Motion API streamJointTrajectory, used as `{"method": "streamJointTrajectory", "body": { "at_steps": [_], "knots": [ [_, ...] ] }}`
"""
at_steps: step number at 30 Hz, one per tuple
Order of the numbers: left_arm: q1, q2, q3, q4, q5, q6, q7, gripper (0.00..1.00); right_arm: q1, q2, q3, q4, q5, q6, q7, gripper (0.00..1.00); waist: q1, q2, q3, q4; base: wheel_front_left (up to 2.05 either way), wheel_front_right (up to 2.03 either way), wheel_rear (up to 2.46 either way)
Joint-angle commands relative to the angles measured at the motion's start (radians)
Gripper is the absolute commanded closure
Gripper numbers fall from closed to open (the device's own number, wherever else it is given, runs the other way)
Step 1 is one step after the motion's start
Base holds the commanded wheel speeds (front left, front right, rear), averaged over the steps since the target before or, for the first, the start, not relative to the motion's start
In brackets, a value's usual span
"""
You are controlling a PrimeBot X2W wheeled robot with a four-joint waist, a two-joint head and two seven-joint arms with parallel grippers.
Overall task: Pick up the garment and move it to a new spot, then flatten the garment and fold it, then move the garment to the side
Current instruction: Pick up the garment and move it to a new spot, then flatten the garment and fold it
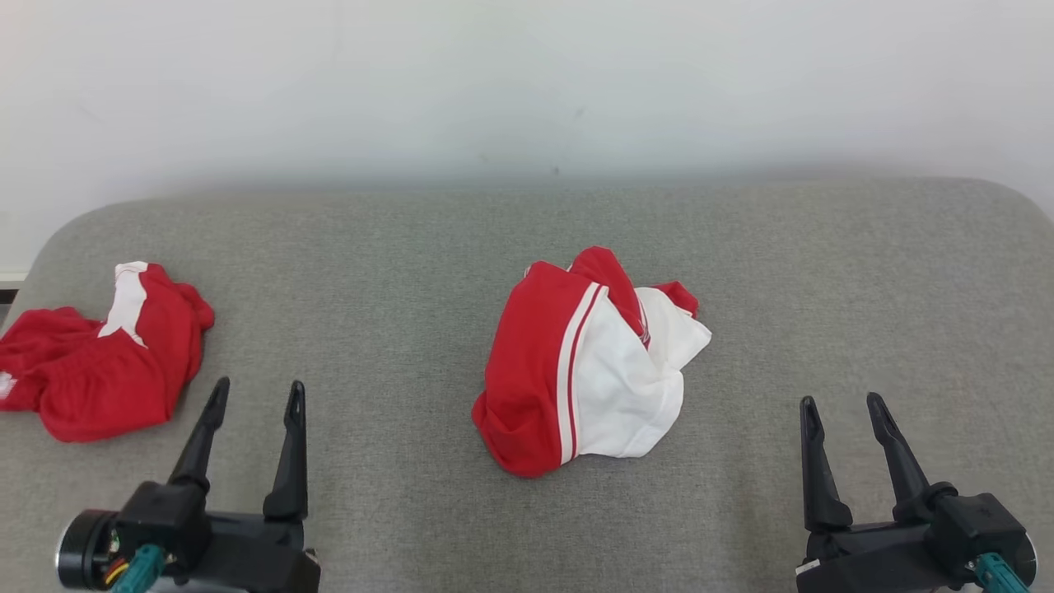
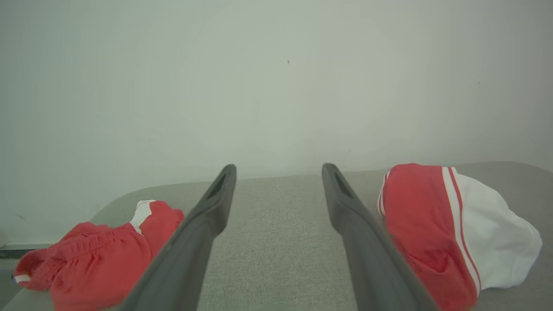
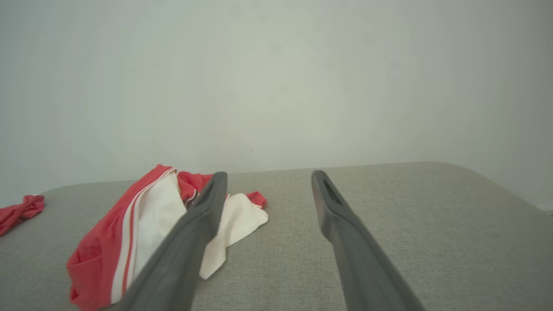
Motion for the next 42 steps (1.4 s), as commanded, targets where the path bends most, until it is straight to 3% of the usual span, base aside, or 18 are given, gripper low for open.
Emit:
{"method": "streamJointTrajectory", "body": {
  "at_steps": [1, 21, 42],
  "knots": [
    [0.012, 0.001, 0.0, -0.006, 0.01, 0.001, -0.008, 0.0, 0.009, -0.001, 0.001, 0.001, -0.001, -0.002, 0.0, 0.0, 0.0001, 0.0, -0.005, 0.01, 0.0, 0.0, 0.0],
    [0.123, -0.053, 0.119, -0.056, 0.059, 0.011, -0.012, 0.0, -0.001, -0.001, 0.02, 0.013, -0.004, -0.002, 0.011, 0.0, 0.0001, 0.0, 0.03, 0.003, 0.0, 0.0, 0.0],
    [0.142, -0.105, 0.185, -0.03, 0.11, -0.037, -0.012, 0.0, -0.009, -0.001, 0.026, 0.04, 0.003, -0.002, 0.005, 0.0, 0.0001, 0.0, 0.037, 0.004, 0.0, 0.0, 0.0]
  ]
}}
